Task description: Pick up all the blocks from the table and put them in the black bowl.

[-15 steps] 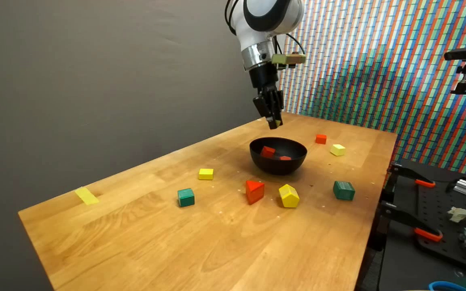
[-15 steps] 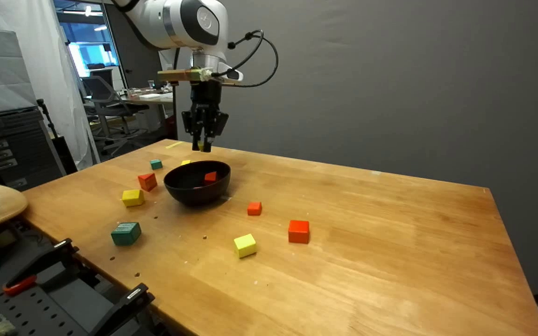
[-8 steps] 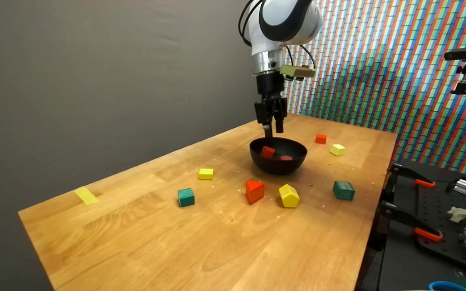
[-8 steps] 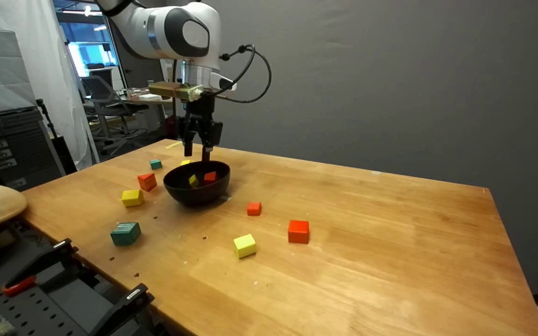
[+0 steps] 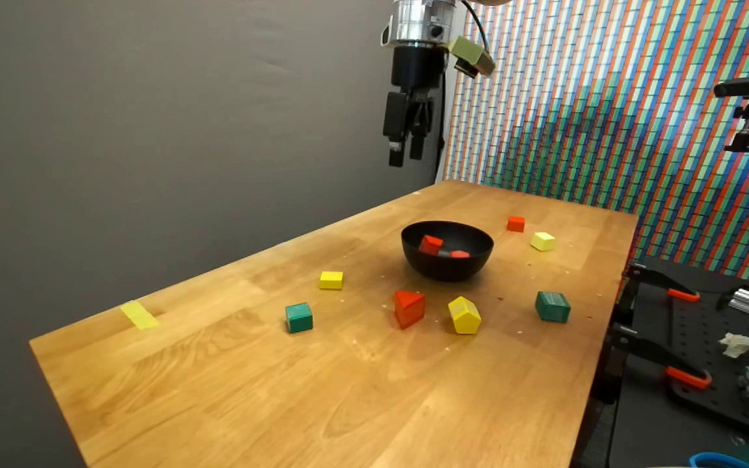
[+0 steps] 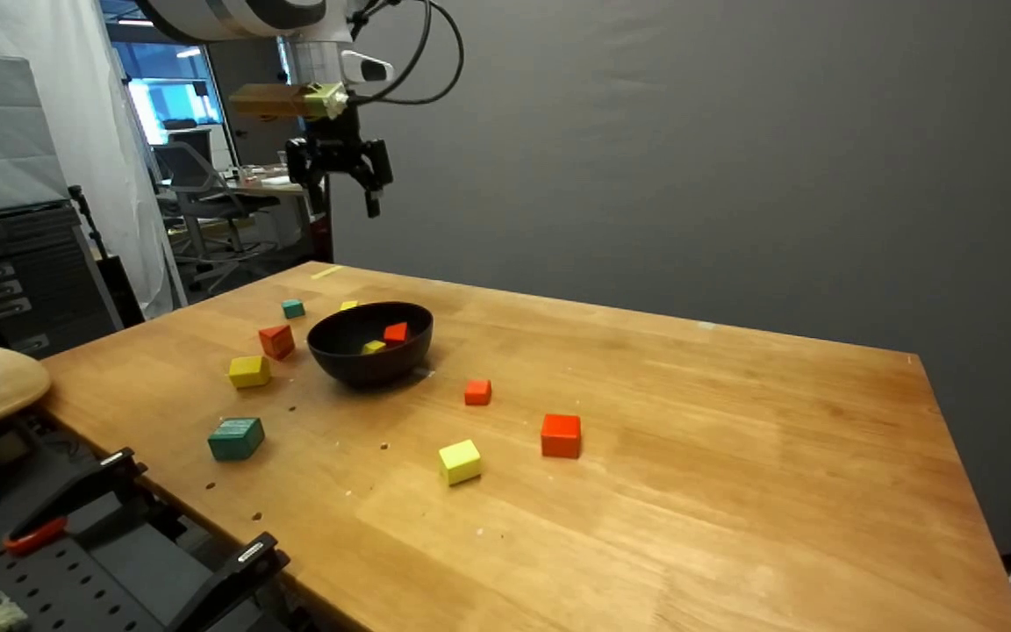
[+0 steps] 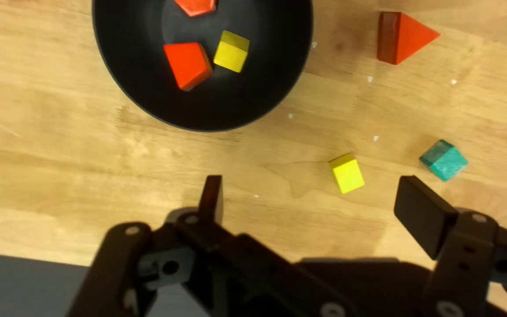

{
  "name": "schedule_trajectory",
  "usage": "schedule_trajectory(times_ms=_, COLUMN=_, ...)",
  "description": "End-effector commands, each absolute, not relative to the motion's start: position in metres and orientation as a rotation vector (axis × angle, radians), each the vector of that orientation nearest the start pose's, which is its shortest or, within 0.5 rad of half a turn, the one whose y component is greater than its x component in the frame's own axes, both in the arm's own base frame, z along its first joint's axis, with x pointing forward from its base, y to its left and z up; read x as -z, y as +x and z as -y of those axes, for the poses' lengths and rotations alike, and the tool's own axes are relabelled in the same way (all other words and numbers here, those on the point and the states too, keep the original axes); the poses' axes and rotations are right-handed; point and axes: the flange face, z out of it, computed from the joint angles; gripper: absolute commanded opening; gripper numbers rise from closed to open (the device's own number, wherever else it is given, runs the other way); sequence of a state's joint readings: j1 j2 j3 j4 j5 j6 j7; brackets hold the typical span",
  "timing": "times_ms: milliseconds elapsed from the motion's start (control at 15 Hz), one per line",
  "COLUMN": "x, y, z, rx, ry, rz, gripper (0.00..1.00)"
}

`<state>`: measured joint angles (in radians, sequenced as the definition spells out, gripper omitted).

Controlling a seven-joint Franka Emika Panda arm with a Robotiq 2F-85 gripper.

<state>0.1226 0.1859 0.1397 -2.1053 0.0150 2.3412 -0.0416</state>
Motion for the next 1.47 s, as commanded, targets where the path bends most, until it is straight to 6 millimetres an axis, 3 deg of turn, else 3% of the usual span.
schedule_trajectory(times_ms=0, x=-0.323, y=0.561, z=-0.197, rx=0.03, ry=-3.042, rz=0.752, gripper=1.0)
schedule_trajectory(times_ms=200, x=-0.278, y=0.566, z=-0.232, rx=-0.011, ry=-3.05, rz=0.996, gripper=1.0)
schedule_trajectory(times_ms=533, x=-0.212, y=0.597, z=-0.256, rx=-0.004, ry=-3.08, rz=1.195, gripper=1.0)
schedule_trajectory(times_ms=1067, x=-0.162, y=0.631, z=-0.283, rx=-0.021, ry=-3.033, rz=1.232, gripper=1.0)
schedule_trajectory(times_ms=1133, x=-0.158, y=0.633, z=-0.285, rx=-0.028, ry=-3.028, rz=1.231, gripper=0.97)
schedule_trajectory(times_ms=1200, x=-0.154, y=0.636, z=-0.286, rx=-0.037, ry=-3.025, rz=1.229, gripper=0.75)
schedule_trajectory(times_ms=1333, x=-0.147, y=0.64, z=-0.285, rx=-0.063, ry=-3.021, rz=1.216, gripper=0.71)
schedule_trajectory(times_ms=1400, x=-0.145, y=0.642, z=-0.284, rx=-0.076, ry=-3.018, rz=1.203, gripper=0.64)
